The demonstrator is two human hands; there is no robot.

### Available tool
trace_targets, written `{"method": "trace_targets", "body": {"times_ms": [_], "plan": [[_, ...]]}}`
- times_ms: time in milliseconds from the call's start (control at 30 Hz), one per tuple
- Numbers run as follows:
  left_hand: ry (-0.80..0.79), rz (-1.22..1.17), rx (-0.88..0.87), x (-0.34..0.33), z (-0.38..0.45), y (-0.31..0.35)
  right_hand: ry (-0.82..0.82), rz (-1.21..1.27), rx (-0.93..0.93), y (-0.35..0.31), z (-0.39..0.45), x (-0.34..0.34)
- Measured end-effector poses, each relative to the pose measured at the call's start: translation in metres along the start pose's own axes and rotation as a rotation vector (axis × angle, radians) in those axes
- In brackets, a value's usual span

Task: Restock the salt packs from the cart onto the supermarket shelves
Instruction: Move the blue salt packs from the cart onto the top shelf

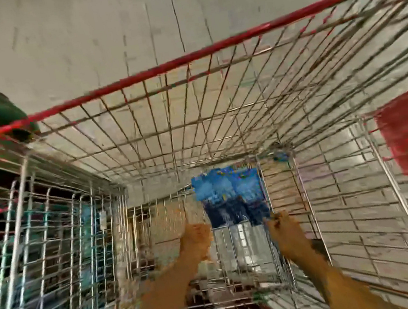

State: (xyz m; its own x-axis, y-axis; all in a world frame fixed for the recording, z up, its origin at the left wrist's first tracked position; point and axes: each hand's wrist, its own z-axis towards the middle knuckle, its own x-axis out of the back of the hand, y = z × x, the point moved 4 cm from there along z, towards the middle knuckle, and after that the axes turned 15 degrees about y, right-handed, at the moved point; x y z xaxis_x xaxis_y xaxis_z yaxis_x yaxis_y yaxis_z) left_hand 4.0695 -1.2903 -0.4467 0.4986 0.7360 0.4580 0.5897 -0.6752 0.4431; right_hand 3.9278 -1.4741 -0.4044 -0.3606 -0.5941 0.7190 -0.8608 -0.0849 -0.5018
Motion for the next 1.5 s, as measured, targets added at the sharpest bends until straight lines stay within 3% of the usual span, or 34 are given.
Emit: {"method": "trace_targets", "body": {"times_ms": [167, 333, 467, 667, 767, 867, 1000, 1133, 1233, 1333, 1500], "plan": [[0.03, 0.215, -0.204, -0.061, 0.064, -0.002, -0.056, -0.113, 0.078, 0.025, 0.057, -0.066], [0.092, 0.189, -0.31, -0.122, 0.107, 0.014, -0.072, -0.406, 0.165, 0.053, 0.106, -0.116], [0.172, 0.11, -0.346, -0.149, 0.122, 0.02, 0.075, -0.567, 0.048, 0.068, 0.119, -0.142], [0.278, 0.295, -0.348, -0.154, 0.128, 0.015, 0.271, -0.603, 0.068, 0.072, 0.129, -0.143], [0.268, 0.298, -0.395, -0.15, 0.118, 0.011, 0.225, -0.455, 0.038, 0.071, 0.13, -0.14], [0.17, 0.232, -0.419, -0.144, 0.115, 0.003, 0.091, 0.041, -0.157, 0.078, 0.123, -0.142], [0.029, -0.091, -0.309, -0.12, 0.115, -0.003, -0.063, 0.374, -0.375, 0.091, 0.111, -0.141], [-0.012, -0.261, -0.177, -0.077, 0.101, -0.005, -0.171, 0.612, -0.529, 0.076, 0.083, -0.123], [-0.036, -0.285, -0.154, -0.042, 0.077, -0.001, -0.296, 0.61, -0.405, 0.044, 0.056, -0.099], [-0.058, -0.269, -0.192, 0.0, 0.039, 0.021, -0.214, 0.538, -0.259, -0.005, 0.029, -0.058], [0.016, -0.251, -0.194, 0.084, -0.035, 0.055, -0.237, 0.748, -0.344, -0.071, -0.031, 0.002]]}}
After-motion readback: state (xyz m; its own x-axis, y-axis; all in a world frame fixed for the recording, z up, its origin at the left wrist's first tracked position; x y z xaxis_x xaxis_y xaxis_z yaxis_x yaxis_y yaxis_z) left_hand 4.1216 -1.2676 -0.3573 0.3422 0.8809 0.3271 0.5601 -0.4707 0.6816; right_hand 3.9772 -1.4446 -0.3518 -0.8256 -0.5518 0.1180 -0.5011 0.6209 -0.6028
